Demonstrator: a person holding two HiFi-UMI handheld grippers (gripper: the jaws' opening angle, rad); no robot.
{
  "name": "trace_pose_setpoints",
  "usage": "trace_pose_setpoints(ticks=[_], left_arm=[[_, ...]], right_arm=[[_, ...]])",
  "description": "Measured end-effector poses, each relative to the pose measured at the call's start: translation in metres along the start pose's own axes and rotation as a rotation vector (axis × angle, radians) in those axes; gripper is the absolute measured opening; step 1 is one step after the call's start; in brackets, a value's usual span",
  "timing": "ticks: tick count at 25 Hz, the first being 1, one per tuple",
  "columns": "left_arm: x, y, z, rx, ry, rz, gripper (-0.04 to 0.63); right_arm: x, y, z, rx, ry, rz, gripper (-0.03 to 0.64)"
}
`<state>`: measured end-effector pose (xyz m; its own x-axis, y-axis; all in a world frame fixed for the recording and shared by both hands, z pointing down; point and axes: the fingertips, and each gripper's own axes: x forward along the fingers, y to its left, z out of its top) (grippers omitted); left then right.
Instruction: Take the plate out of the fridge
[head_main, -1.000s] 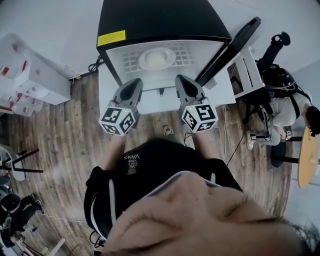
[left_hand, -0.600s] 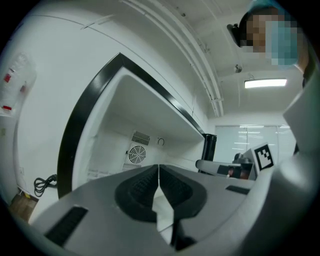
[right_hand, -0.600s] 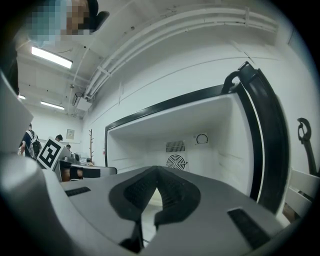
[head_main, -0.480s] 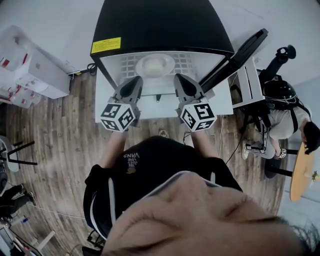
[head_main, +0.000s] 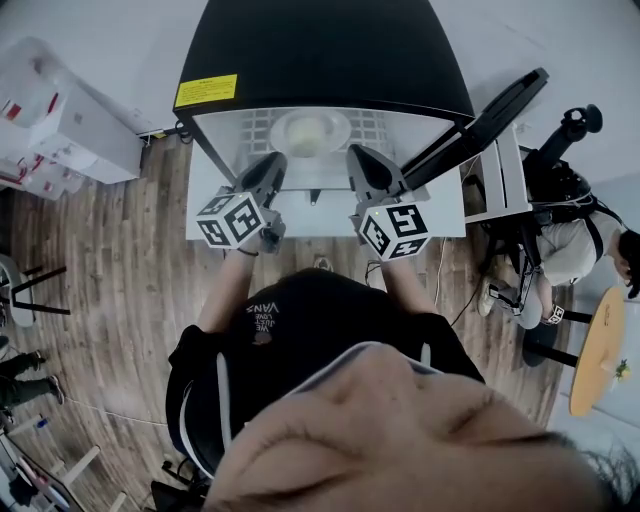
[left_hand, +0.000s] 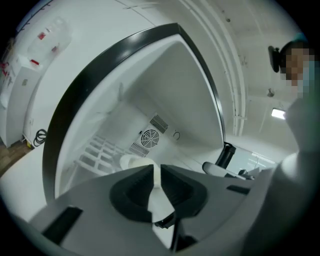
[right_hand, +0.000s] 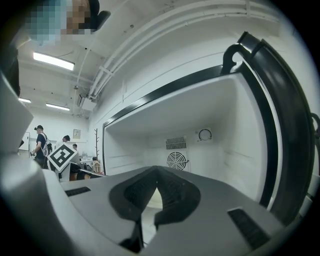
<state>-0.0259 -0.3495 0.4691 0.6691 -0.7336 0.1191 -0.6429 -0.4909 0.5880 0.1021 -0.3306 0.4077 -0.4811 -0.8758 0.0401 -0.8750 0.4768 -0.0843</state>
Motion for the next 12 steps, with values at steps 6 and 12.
trace_pose_setpoints(ticks=[6, 12], left_arm=[[0.005, 0.014, -0.012, -0.127, 0.011, 0.02, 0.049], [0.012, 0.017, -0.022, -0.262, 0.021, -0.002, 0.151]], right_arm=[[0.003, -0.002, -0.003, 0.005, 0.01, 0.016, 0.011], [0.004, -0.004, -0.005, 0.007, 0.014, 0.028, 0.011]])
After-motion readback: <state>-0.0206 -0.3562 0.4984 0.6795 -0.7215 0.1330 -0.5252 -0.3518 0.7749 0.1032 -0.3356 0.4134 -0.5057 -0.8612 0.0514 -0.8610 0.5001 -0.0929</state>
